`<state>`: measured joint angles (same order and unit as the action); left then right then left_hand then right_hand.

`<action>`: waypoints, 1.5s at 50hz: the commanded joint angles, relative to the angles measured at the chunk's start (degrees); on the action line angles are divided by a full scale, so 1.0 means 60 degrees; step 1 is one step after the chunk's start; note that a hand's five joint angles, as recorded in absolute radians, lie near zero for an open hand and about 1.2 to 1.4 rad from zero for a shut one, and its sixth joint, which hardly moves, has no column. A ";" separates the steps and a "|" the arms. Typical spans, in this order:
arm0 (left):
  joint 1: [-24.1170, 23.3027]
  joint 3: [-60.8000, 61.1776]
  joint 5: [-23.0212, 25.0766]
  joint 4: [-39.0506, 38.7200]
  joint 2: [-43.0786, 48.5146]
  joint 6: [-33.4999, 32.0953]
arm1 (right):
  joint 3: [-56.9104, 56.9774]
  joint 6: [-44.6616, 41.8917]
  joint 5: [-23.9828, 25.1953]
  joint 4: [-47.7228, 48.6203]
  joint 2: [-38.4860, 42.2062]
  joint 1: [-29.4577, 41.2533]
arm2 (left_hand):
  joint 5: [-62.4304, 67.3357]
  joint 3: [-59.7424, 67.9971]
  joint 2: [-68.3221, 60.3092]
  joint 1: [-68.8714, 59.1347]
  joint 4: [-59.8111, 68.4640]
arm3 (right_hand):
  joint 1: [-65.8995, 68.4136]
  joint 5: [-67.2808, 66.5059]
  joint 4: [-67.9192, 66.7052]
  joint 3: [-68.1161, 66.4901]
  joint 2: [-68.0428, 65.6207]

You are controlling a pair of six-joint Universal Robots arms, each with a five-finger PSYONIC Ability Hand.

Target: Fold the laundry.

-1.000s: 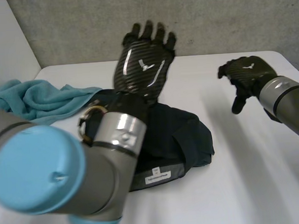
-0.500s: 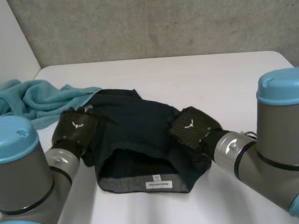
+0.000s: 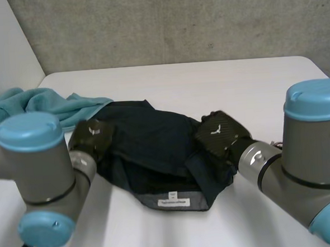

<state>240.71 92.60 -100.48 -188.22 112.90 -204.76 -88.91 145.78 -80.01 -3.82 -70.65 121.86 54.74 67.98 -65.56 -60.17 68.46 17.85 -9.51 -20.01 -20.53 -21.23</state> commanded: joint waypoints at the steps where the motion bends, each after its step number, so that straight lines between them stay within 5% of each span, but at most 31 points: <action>1: -0.0492 -0.2669 -0.0056 -0.1147 -0.0081 0.0025 | 0.0418 0.0925 -0.0550 0.0035 -0.0761 -0.1293 | 0.2543 0.2003 -0.2407 -0.3305 0.1924 | -0.0311 0.0588 0.0671 0.0758 0.0874; 8: -0.1870 -0.5060 -0.0056 -0.1896 0.0707 -0.0019 | 0.0931 0.1850 -0.0668 0.0006 -0.1056 -0.2467 | 0.2543 0.2003 -0.2407 -0.3305 0.1924 | -0.0677 0.0954 0.1038 0.1124 0.1240; 16: -0.3028 -0.8545 -0.0041 -0.1955 0.3944 -0.0531 | 0.1209 0.2144 -0.0668 -0.0038 -0.1188 -0.2908 | 0.2543 0.2003 -0.2407 -0.3305 0.1924 | -0.0790 0.1066 0.1150 0.1236 0.1353; 18: -0.3146 -0.9396 0.0003 -0.1926 0.4984 -0.0912 | 0.1224 0.2144 -0.0668 -0.0038 -0.1217 -0.2937 | -0.0791 -0.1331 0.0927 0.0029 -0.1410 | -0.0790 0.1066 0.1150 0.1236 0.1353; 20: -0.3277 -0.9792 0.0018 -0.1897 0.5555 -0.1103 | 0.1224 0.2129 -0.0668 -0.0038 -0.1217 -0.2937 | -0.7873 -0.8412 0.8009 0.7111 -0.8492 | -0.0762 0.1038 0.1122 0.1208 0.1325; 23: -0.3497 -1.0058 0.0091 -0.1868 0.6144 -0.1279 | 0.1238 0.2100 -0.0668 -0.0038 -0.1217 -0.2952 | -0.9124 -0.9663 0.9260 0.8362 -0.9743 | -0.0761 0.1038 0.1122 0.1208 0.1325; 32: -0.3498 -0.9780 0.0077 -0.1678 0.5721 -0.1250 | 0.1253 0.2027 -0.0566 -0.0125 -0.1217 -0.2937 | -0.9124 -0.9663 0.9260 0.8362 -0.9743 | -0.0678 0.0955 0.1038 0.1124 0.1241; 38: -0.2810 -0.7761 -0.0202 -0.1355 0.3671 -0.1206 | 0.1282 0.1851 -0.0347 -0.0740 -0.1436 -0.2879 | -0.9124 -0.9663 0.9260 0.8362 -0.9743 | -0.0453 0.0730 0.0814 0.0900 0.1016; 44: -0.2386 -0.4880 -0.0217 -0.1282 0.1476 -0.1133 | 0.1049 0.0271 0.1073 -0.2131 -0.2125 -0.2849 | -0.9033 -0.9573 0.9169 0.8271 -0.9652 | 0.0190 0.0087 0.0170 0.0257 0.0373; 52: -0.1813 -0.1523 -0.0158 0.0296 0.0139 0.0152 | -0.0196 -0.2029 0.2129 -0.2909 -0.2873 -0.2835 | -0.4302 -0.4842 0.4438 0.3540 -0.4921 | 0.1733 -0.1457 -0.1373 -0.1287 -0.1170; 60: -0.1740 -0.0346 -0.0026 0.1560 0.0241 0.1884 | -0.1515 -0.3451 0.2130 -0.2515 -0.2303 -0.2718 | -0.5299 -0.5839 0.5435 0.4537 -0.5918 | 0.1818 -0.1541 -0.1458 -0.1371 -0.1255; 64: -0.1579 -0.0521 0.0090 0.1356 0.0635 0.1958 | -0.1662 -0.3525 0.2012 -0.1403 -0.1366 -0.2527 | -0.7263 -0.7803 0.7399 0.6501 -0.7882 | 0.1594 -0.1317 -0.1234 -0.1147 -0.1031; 75: -0.1359 -0.1852 0.0267 0.0156 0.2392 0.1827 | -0.1911 -0.3555 0.1339 0.1455 -0.0090 -0.2512 | -0.7602 -0.8142 0.7738 0.6840 -0.8221 | 0.1368 -0.1092 -0.1008 -0.0922 -0.0805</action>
<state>232.23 86.14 -98.86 -183.33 121.73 -193.01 -99.98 124.25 -69.75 -2.96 -74.69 107.11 8.31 19.12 -19.01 -20.20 18.74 20.44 -12.59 -23.74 -23.95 -23.52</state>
